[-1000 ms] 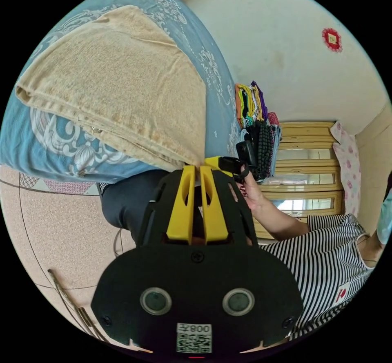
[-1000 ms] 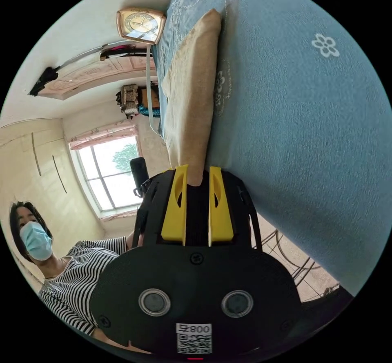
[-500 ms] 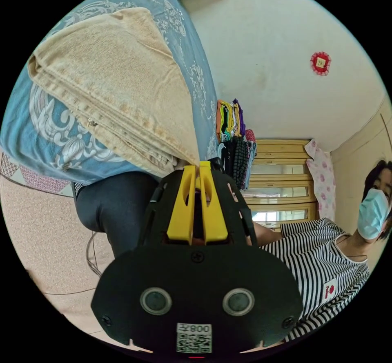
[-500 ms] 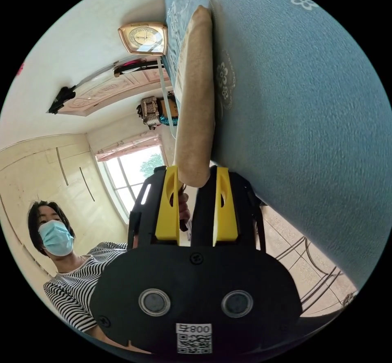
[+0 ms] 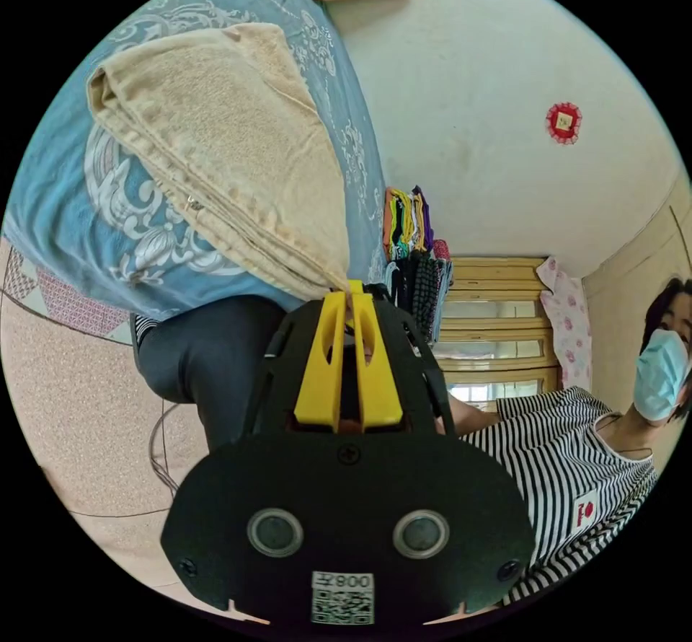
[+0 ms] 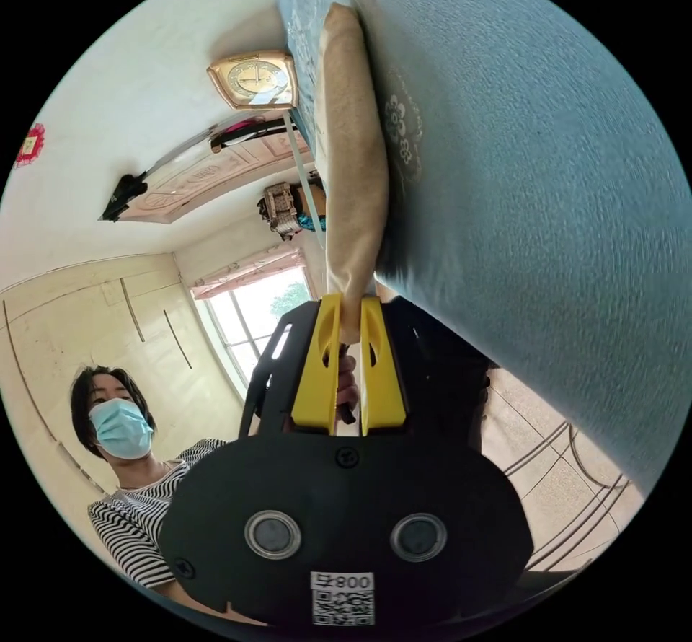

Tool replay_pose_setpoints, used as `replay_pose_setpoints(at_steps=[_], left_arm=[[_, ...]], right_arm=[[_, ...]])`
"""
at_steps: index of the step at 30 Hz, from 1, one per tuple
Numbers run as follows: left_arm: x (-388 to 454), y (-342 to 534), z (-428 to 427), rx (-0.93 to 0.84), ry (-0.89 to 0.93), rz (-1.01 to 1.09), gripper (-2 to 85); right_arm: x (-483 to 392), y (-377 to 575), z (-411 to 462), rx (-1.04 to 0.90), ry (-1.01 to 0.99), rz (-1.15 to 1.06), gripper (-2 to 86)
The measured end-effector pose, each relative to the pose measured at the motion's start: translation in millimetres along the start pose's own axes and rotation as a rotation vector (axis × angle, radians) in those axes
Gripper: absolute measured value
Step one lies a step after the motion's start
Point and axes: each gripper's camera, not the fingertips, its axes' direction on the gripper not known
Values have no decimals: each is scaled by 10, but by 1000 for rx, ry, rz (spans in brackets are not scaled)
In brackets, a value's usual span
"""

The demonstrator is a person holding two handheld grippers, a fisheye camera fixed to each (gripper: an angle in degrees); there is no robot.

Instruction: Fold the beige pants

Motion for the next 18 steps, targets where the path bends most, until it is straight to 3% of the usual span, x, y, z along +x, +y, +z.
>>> replay_pose_setpoints(at_steps=[9, 13, 18], left_arm=[[-583, 117, -1032, 372, 70, -197, 98], [-850, 17, -1113, 511, 249, -299, 130], [-826, -240, -1070, 569, 316, -346, 139]], right_arm=[[-289, 111, -68, -9, 80, -98, 26], [-375, 152, -116, -8, 72, -120, 25], [-414, 204, -234, -15, 68, -143, 22]])
